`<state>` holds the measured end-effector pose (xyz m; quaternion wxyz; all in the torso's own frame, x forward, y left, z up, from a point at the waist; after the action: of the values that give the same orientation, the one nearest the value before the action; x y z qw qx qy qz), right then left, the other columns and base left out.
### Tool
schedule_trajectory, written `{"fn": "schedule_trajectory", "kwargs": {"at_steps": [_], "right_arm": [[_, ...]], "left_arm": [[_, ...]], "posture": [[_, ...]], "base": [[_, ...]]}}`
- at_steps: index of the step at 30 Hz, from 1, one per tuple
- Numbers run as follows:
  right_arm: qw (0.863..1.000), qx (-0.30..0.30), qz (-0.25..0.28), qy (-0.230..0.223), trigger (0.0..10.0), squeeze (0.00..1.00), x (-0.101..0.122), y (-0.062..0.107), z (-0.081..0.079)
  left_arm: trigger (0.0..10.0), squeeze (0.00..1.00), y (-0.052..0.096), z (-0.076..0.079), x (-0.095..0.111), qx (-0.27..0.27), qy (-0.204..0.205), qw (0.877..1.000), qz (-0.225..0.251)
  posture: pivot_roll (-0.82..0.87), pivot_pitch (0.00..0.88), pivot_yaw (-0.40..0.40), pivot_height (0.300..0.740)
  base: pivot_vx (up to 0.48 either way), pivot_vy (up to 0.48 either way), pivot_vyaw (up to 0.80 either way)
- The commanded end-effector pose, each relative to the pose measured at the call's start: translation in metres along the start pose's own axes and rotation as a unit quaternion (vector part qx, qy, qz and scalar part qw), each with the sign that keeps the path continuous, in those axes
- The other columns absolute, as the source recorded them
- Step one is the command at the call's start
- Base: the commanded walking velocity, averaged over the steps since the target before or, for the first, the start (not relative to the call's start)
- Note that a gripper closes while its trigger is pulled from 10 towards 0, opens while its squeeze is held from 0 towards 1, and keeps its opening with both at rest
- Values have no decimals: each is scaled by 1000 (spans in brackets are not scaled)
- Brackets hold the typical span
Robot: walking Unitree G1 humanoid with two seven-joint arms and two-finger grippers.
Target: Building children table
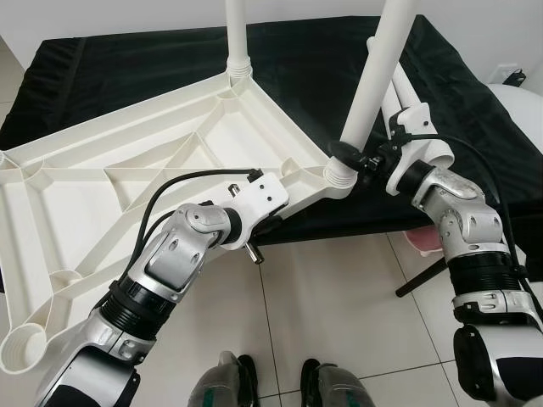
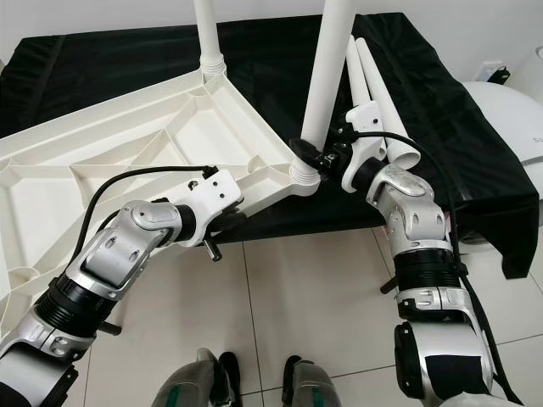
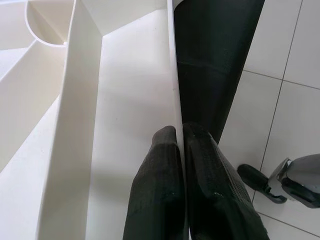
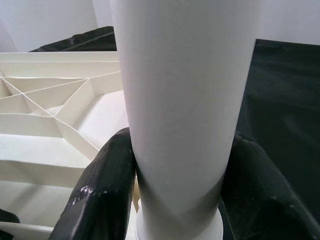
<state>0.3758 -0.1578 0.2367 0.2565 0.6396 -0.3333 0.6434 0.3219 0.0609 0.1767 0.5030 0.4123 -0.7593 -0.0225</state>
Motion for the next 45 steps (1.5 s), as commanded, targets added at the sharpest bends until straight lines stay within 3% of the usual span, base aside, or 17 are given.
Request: {"fn": "schedule_trajectory", "kwargs": {"at_steps": [1,6,7,8,9,28,45], "right_arm": [[1000,-7,-1,-9,0,0,-4,5,4],[1000,-6,-2,-9,0,0,-5,6,5],[1000,-8,-2,-11,1451,0,-5,6,6],[1000,-8,-2,-11,1451,0,-5,6,6],[1000,-13,-3,-11,10000,0,-6,5,7],[990,-118,69,-42,10000,0,-3,-10,2],[964,-227,121,-69,10000,0,-4,-20,-18]], "left_arm": [[10000,0,3,-2,-2,16,-7,1000,-7],[10000,0,3,-3,-1,17,-6,1000,-7],[10000,0,3,-3,-1,17,-6,1000,-7],[10000,0,3,-3,-1,17,-6,1000,-7],[10000,0,3,-3,-1,17,-6,1000,-7],[10000,0,4,-4,-2,19,-4,1000,-8],[10000,0,4,-4,-2,19,-5,1000,-8]], "posture": [[-95,157,32,740],[-98,162,34,740],[-98,162,34,740],[-98,162,34,740],[-98,162,34,740],[-94,168,33,740],[-85,154,31,740]], "base": [[0,0,0],[0,0,0],[0,0,0],[0,0,0],[0,0,0],[0,0,0],[0,0,0]]}}
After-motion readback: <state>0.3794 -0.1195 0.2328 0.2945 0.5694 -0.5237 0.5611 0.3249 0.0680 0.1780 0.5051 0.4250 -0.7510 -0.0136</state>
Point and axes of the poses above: a point about 5 cm out from each wrist's last joint towards the gripper, its own y axis pointing back from the gripper into the wrist, its own x axis along the axis of the wrist's last joint, z = x × y, the point moved 2 cm from there along -y, pointing out of the wrist towards the gripper, and after that the axes turned 9 degrees about -y, right-handed, at the moved point
